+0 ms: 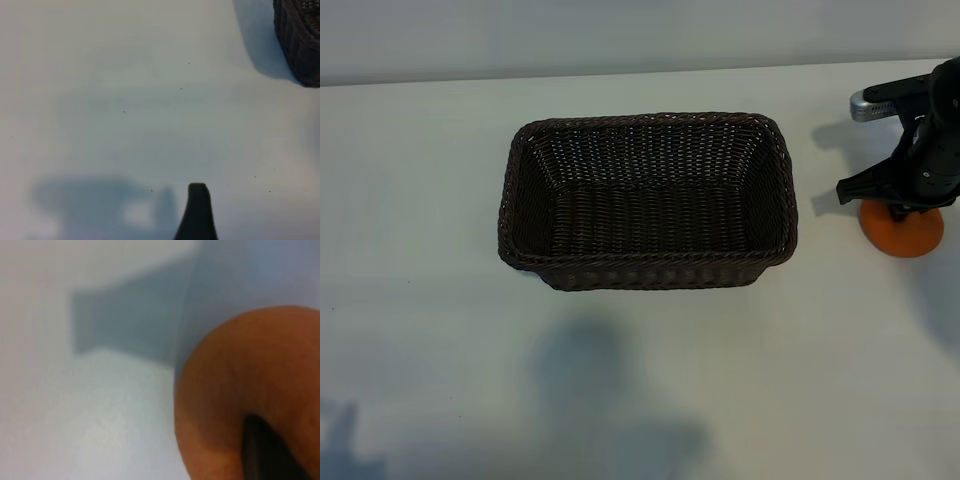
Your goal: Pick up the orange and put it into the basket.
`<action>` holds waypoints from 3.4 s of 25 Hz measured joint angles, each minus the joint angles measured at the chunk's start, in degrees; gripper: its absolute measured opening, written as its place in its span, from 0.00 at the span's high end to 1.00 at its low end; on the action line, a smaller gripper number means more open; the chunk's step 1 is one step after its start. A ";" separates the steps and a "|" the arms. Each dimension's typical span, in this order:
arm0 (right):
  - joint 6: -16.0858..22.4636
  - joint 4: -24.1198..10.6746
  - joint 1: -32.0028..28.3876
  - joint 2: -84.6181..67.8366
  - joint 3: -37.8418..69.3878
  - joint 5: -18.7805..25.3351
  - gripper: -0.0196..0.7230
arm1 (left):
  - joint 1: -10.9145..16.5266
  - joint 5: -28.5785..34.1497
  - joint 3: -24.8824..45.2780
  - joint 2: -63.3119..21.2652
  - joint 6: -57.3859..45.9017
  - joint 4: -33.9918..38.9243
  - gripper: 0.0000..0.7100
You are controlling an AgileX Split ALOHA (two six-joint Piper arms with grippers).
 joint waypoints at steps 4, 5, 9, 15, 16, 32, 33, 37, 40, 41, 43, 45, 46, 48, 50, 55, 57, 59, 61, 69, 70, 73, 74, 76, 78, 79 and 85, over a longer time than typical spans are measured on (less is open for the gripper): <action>0.00 0.02 0.00 -1.14 -1.15 3.15 0.85 | 0.00 0.00 0.00 0.00 0.00 0.00 0.16; 0.00 0.12 0.00 -1.71 -1.83 4.68 0.85 | 0.00 0.00 0.00 0.00 0.00 0.00 0.16; -0.32 0.46 0.00 -4.76 -5.03 11.32 0.85 | 0.00 -0.05 0.00 0.00 0.05 0.00 0.16; -2.11 1.62 0.00 -11.72 -8.33 17.86 0.86 | 0.00 -0.05 0.00 0.00 0.05 0.00 0.16; -2.47 1.69 0.00 -13.00 -8.45 18.39 0.86 | 0.00 -0.05 0.00 0.00 0.13 0.00 0.16; -6.53 8.87 4.33 -18.14 -19.06 25.82 0.86 | -1.52 -0.05 0.00 0.00 0.13 0.00 0.16; -6.60 9.26 5.92 -18.14 -19.73 25.82 0.86 | -1.52 -0.05 0.00 0.00 0.13 0.00 0.16; -6.35 10.17 12.91 -18.14 -21.59 25.76 0.86 | -1.52 -0.05 0.00 0.00 0.13 0.00 0.16; -6.04 10.30 17.68 -17.75 -22.99 25.70 0.86 | -1.52 -0.05 0.00 0.00 0.13 0.00 0.16; -6.04 10.37 18.99 -17.19 -23.65 25.64 0.86 | -1.52 -0.05 0.00 0.00 0.13 0.00 0.16; -6.04 10.44 20.88 -15.32 -25.05 25.58 0.86 | -1.52 -0.05 0.00 0.00 0.13 0.00 0.16; -6.04 10.44 22.35 -13.00 -26.60 25.52 0.86 | -1.52 -0.05 0.00 0.00 0.13 0.00 0.16; -6.04 10.44 22.87 -11.64 -27.19 25.46 0.86 | -1.52 -0.05 0.00 0.00 0.13 0.00 0.16; -6.04 10.38 23.96 -9.18 -28.32 25.27 0.86 | -1.52 -0.05 0.00 0.00 0.13 0.00 0.16; -6.04 10.31 24.78 -6.63 -28.81 24.75 0.86 | -1.52 -0.05 0.00 0.00 0.13 0.00 0.16; -6.04 10.31 25.72 0.12 -28.96 22.78 0.86 | -1.52 -0.05 0.00 0.00 0.13 0.00 0.16; -6.04 10.13 25.72 3.06 -28.96 21.88 0.86 | -1.52 -0.05 0.00 0.00 -0.08 0.00 0.16; -6.09 9.98 25.72 5.41 -28.96 21.00 0.86 | -1.52 -0.05 0.00 0.00 -0.03 0.00 0.16; -6.09 9.98 25.72 7.41 -28.96 20.28 0.86 | -1.52 -0.05 0.00 0.00 -0.03 0.00 0.16; -6.25 9.98 25.72 11.85 -28.96 18.43 0.86 | -1.52 -0.05 0.00 0.00 -0.03 0.00 0.16; -6.25 9.98 25.72 11.85 -29.00 18.37 0.86 | -1.52 -0.05 0.00 0.00 -0.03 0.00 0.16; -6.25 9.98 25.72 11.85 -29.07 18.32 0.81 | -1.52 -0.05 0.00 0.00 -0.03 0.00 0.16; -6.25 9.98 25.72 11.85 -29.07 18.32 0.77 | -1.52 -0.05 0.00 0.00 -0.03 0.00 0.16; -6.06 9.98 25.72 11.85 -29.07 18.32 0.64 | -1.52 -0.05 0.00 0.00 -0.03 0.00 0.17; -6.08 9.98 25.72 11.85 -29.07 18.53 0.46 | -1.52 -0.05 0.00 0.00 -0.03 0.00 0.17; -6.08 9.98 25.72 11.85 -29.07 18.87 0.37 | -1.52 -0.05 0.00 0.00 -0.03 0.00 0.17; -6.08 10.10 25.72 8.78 -29.13 20.53 0.05 | -1.52 -0.05 0.00 0.00 -0.03 0.00 0.17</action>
